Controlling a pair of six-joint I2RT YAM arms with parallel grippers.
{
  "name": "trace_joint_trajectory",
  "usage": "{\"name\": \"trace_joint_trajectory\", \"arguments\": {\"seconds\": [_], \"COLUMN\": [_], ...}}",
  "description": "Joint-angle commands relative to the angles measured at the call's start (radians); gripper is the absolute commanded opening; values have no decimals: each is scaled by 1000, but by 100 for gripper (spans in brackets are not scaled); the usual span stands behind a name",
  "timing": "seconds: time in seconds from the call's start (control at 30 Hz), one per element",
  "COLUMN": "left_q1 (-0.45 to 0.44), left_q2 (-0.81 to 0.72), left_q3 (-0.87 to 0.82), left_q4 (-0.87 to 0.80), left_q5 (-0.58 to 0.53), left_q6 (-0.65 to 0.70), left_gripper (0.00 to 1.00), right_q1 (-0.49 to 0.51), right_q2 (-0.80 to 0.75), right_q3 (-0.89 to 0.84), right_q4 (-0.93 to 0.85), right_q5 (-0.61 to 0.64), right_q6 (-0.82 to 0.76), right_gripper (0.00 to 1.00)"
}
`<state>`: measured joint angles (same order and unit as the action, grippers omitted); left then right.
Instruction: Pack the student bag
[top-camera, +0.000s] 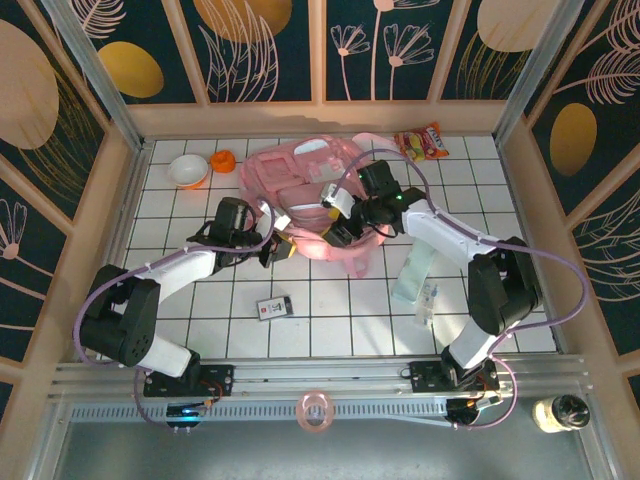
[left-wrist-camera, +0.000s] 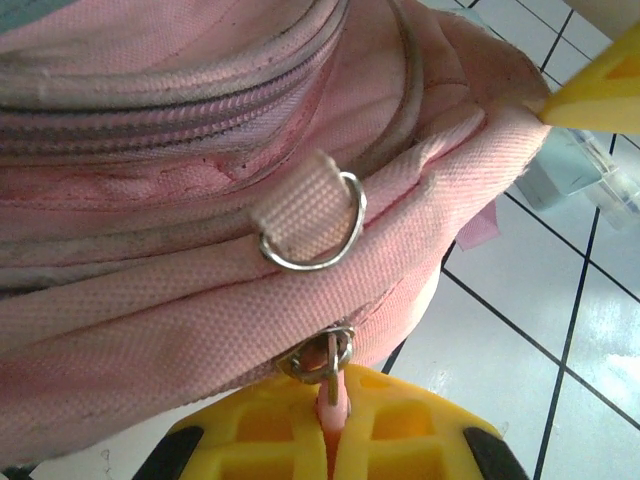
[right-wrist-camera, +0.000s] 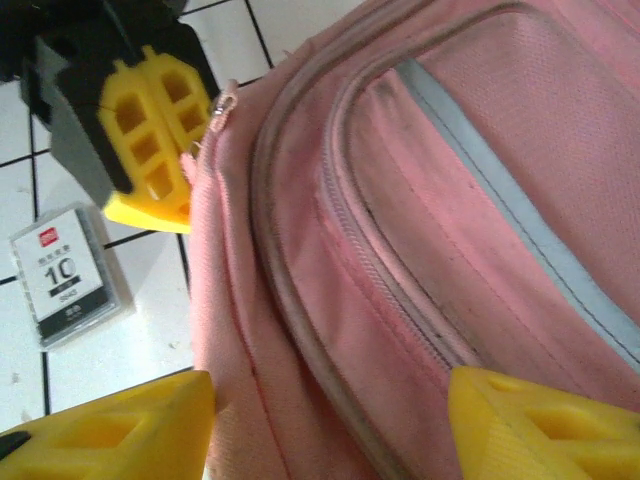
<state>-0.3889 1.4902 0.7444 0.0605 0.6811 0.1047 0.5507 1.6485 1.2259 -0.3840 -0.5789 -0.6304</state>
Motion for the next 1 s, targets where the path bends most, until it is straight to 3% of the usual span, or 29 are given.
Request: {"name": "trace_joint_trajectory", "arguments": {"seconds": [0.0,0.17,0.37,0.47,0.53,0.67,0.97], "left_q1": [-3,-2,-2,-2,-2,-2,-59], "left_q2": [-17,-21,-11,-8,-10,-6,28], "left_q3": [34,36,46,52,51,67,177], "left_q4": [25,20,0,-2,2,-38,-162], "left_q5": [38,54,44,57,71,73,164], "left_q6": [18,21,25,26,26,49,79], "left_gripper": [0,0,0,0,0,0,1], "right_q1": [8,12,21,44,50,45,80], "right_q2": [-22,23,32,32,42,62,69], "right_q3": [-14,0,15,6,-2,5,-13], "right_q4": [16,65,33,38,62,124,311], "right_q5": [-71,-60,-166,-149,-101,-14,-18], "right_q6": [-8,36,28,47,63,114,224], "right_gripper": [63,59,62,61,52,1,0]}}
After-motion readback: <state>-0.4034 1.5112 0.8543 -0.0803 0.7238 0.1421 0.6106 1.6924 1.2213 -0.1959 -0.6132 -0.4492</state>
